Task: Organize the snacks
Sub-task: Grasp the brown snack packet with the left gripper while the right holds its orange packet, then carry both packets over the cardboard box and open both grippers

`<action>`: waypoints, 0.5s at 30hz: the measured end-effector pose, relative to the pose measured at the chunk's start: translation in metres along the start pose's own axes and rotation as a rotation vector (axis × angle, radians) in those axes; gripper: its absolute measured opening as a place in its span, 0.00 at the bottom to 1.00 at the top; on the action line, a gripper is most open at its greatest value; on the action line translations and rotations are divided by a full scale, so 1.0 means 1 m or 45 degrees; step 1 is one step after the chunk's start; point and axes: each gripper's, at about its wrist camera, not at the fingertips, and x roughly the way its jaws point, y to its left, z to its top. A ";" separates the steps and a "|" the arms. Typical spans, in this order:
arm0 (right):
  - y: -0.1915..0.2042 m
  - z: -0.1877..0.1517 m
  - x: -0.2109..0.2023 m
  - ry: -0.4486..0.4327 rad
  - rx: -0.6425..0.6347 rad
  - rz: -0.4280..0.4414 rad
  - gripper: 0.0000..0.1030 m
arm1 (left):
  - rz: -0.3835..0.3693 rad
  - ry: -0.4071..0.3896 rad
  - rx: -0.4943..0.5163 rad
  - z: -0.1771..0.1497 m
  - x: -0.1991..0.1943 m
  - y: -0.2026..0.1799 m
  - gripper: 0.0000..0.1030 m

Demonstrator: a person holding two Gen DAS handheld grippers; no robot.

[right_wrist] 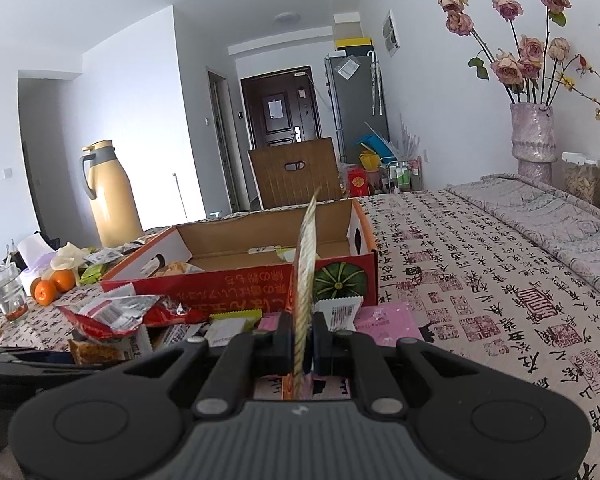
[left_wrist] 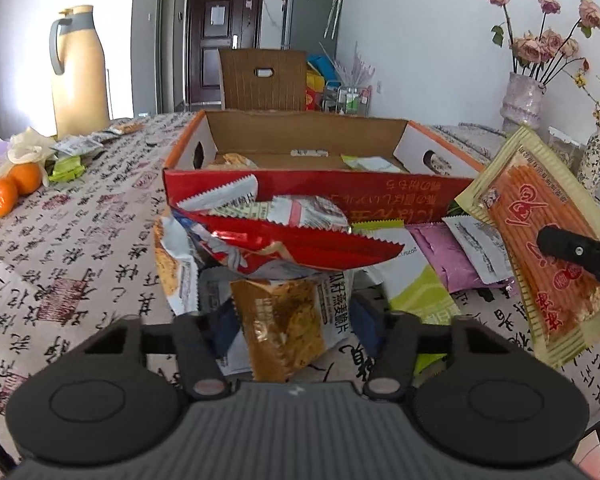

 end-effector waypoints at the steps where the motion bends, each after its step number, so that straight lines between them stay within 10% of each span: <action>1: 0.000 -0.001 0.000 0.001 0.001 0.001 0.09 | -0.003 0.011 -0.003 0.000 0.003 0.000 0.45; 6: 0.000 -0.002 0.000 0.006 0.006 0.001 0.09 | -0.059 0.012 0.006 -0.001 0.002 0.000 0.14; 15: 0.003 -0.005 -0.002 0.017 0.008 0.003 0.09 | -0.114 -0.046 0.050 -0.005 -0.018 -0.007 0.13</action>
